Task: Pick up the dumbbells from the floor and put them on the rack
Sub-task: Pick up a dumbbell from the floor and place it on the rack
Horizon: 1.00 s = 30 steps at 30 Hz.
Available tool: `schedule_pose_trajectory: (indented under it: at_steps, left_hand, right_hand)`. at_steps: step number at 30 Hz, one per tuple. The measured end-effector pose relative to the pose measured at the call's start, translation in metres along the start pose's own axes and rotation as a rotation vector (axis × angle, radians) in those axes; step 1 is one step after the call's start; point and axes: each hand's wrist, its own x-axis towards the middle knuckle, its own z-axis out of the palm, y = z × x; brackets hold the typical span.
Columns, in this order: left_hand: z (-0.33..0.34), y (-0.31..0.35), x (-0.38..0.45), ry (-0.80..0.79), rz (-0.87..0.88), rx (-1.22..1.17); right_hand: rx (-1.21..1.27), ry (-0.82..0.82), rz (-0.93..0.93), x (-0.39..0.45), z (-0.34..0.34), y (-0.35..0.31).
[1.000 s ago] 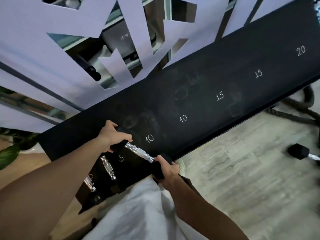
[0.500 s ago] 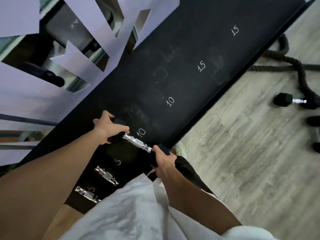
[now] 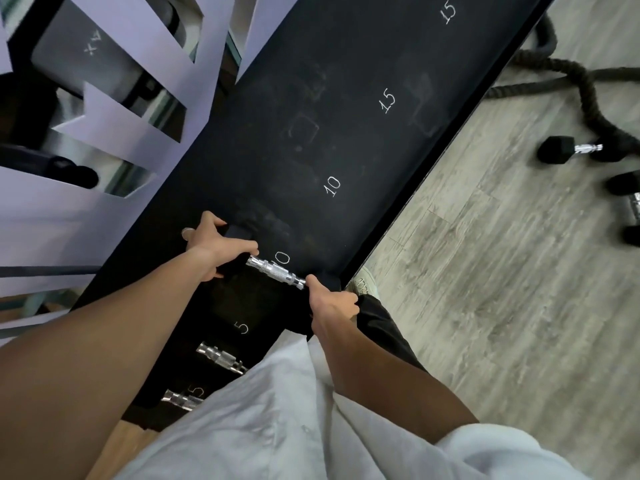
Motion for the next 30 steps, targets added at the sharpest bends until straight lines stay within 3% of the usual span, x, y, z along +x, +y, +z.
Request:
schedule_pose_trajectory:
  at_steps: [7,18,22,30]
  left_hand:
    - [0.001,0.003,0.008,-0.023,-0.008,-0.005]
    - [0.012,0.006,0.016,-0.007,0.034,0.124]
    - [0.013,0.004,0.019,-0.003,0.051,0.161]
    - [0.008,0.007,0.016,-0.056,0.058,0.213]
  right_hand:
    - [-0.055,0.057,-0.078,0.002,0.008,-0.008]
    - [0.000,-0.010,-0.061,0.016,0.010,0.001]
    - [-0.101,-0.003,-0.098,0.012,0.005,-0.003]
    - [-0.302,-0.163,-0.273,0.025,-0.032,0.004]
